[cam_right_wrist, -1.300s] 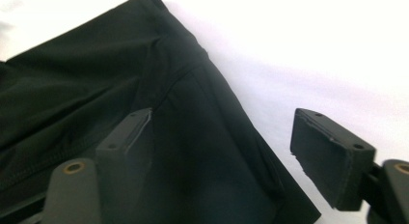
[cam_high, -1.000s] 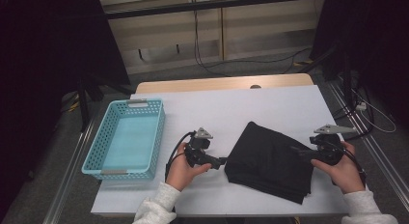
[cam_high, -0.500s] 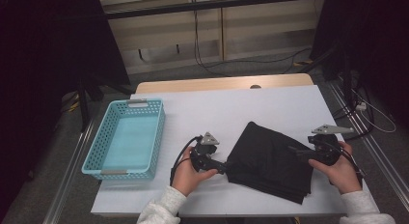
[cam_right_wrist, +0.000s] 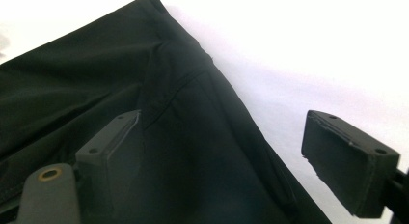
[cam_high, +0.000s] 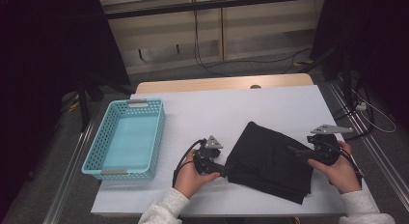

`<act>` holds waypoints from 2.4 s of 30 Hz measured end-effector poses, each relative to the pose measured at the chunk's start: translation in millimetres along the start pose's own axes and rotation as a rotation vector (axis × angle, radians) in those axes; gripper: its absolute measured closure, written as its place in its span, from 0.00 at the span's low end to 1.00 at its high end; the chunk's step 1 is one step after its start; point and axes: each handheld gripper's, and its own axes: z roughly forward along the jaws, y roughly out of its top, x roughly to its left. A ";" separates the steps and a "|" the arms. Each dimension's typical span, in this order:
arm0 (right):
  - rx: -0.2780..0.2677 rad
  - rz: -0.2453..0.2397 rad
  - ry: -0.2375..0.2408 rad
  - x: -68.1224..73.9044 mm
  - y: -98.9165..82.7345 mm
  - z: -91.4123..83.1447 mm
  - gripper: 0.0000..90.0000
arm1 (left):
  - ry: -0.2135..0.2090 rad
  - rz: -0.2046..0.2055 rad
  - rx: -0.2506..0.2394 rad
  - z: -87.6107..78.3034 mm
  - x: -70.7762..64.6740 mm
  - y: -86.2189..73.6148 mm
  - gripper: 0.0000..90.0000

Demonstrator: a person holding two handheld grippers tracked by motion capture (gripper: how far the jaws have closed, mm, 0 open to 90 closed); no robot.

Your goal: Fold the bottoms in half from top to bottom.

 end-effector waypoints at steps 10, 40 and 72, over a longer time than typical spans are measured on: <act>0.001 -0.002 0.005 2.2 -0.1 0.2 0.16 | 0.042 0.038 0.036 1.1 -11.5 0.9 0.33; -0.028 0.003 0.002 0.5 0.0 -4.4 0.17 | -0.024 -0.157 0.084 -9.5 14.1 6.0 0.94; -0.060 -0.013 0.013 3.7 -2.9 -3.1 0.13 | 0.080 -0.183 0.071 -18.1 69.7 23.9 0.95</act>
